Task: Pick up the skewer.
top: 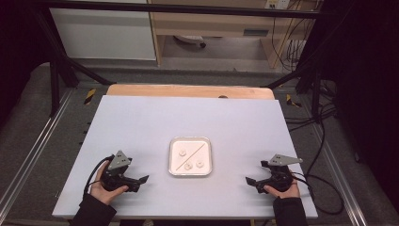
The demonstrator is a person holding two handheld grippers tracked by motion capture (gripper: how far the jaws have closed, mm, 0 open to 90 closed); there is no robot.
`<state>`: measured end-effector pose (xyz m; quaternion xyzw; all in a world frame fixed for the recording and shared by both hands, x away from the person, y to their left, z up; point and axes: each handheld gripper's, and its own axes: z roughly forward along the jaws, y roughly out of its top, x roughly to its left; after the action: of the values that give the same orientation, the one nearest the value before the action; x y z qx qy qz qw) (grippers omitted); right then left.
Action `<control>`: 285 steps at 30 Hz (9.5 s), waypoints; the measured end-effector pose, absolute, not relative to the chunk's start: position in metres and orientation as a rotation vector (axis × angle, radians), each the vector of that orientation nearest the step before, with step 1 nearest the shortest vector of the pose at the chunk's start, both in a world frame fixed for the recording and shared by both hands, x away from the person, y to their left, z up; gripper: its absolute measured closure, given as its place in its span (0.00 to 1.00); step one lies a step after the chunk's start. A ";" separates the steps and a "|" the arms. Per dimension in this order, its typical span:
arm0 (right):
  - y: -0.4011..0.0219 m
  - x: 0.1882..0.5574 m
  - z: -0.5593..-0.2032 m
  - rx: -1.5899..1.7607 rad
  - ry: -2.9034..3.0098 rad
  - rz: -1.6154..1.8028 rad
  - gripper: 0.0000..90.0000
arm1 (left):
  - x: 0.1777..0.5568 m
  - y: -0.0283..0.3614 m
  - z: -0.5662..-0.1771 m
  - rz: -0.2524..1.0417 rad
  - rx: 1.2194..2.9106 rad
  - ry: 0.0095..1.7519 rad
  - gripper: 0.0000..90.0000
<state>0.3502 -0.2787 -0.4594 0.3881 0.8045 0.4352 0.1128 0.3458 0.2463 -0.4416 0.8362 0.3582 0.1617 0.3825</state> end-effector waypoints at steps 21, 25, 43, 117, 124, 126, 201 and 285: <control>-0.278 0.350 -0.460 1.133 2.367 1.253 0.01 | 0.350 0.215 -0.429 0.412 2.166 0.896 0.06; -0.278 0.350 -0.460 1.128 2.367 1.251 0.01 | 0.352 0.206 -0.425 0.408 2.179 0.884 0.06; -0.277 0.350 -0.460 1.125 2.371 1.249 0.01 | 0.372 0.160 -0.411 0.398 2.215 0.872 0.09; -0.277 0.350 -0.460 1.116 2.374 1.243 0.01 | 0.380 0.115 -0.438 0.360 2.189 0.886 0.98; -0.277 0.350 -0.460 1.121 2.374 1.243 0.01 | 0.376 0.117 -0.432 0.359 2.160 0.869 0.98; -0.277 0.350 -0.460 1.121 2.374 1.242 0.01 | 0.375 0.117 -0.430 0.355 2.152 0.863 0.98; -0.162 0.344 -0.413 0.305 2.417 0.837 0.18 | 0.365 0.070 -0.391 0.226 2.360 0.530 0.98; -0.154 0.342 -0.417 -0.462 2.404 0.386 0.99 | 0.369 0.022 -0.396 0.111 2.727 0.373 0.98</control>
<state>0.3424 -0.1540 -0.4167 -0.1764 0.9171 0.1472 0.3257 0.3693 0.0216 -0.3960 0.9715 0.1328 0.0397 0.1925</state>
